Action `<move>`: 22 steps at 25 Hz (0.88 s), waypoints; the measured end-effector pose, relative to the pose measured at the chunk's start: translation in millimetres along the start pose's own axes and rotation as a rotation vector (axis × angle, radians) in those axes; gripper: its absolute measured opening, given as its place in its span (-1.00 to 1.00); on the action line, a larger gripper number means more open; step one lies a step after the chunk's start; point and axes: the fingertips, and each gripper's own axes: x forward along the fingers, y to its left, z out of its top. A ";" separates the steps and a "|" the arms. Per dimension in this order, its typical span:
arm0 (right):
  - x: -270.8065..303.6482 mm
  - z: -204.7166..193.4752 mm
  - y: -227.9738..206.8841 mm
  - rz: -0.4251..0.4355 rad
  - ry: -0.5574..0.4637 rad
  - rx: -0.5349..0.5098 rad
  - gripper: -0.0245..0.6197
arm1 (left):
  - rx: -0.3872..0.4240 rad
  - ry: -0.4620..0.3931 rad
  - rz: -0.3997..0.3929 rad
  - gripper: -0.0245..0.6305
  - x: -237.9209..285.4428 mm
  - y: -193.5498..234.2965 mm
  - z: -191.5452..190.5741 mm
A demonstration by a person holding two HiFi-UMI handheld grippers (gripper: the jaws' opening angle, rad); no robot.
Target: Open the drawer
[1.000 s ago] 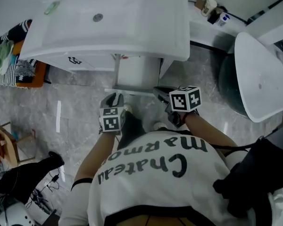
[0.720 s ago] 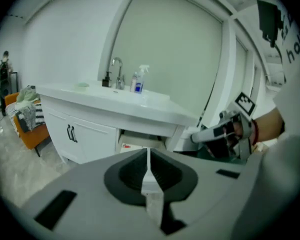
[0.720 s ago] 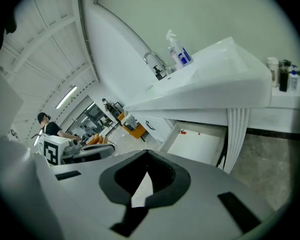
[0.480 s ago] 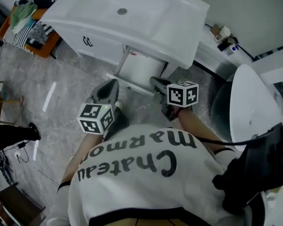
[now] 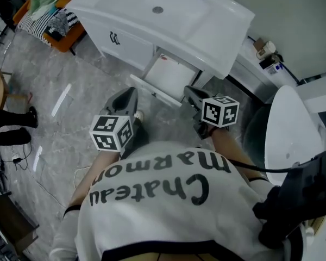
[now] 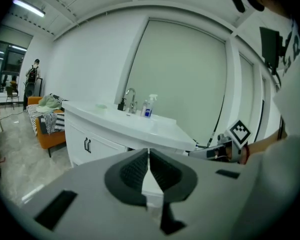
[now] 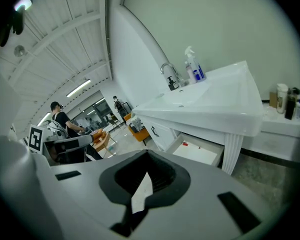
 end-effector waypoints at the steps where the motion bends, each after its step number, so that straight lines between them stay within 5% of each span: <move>1: -1.2 -2.2 0.2 0.003 0.003 -0.002 -0.91 | -0.005 0.000 0.008 -0.87 -0.4 0.8 -1.1; 22: -7.2 -6.6 -3.0 -0.015 0.021 -0.057 -0.91 | 0.013 -0.007 0.017 -0.87 -6.8 -0.5 3.9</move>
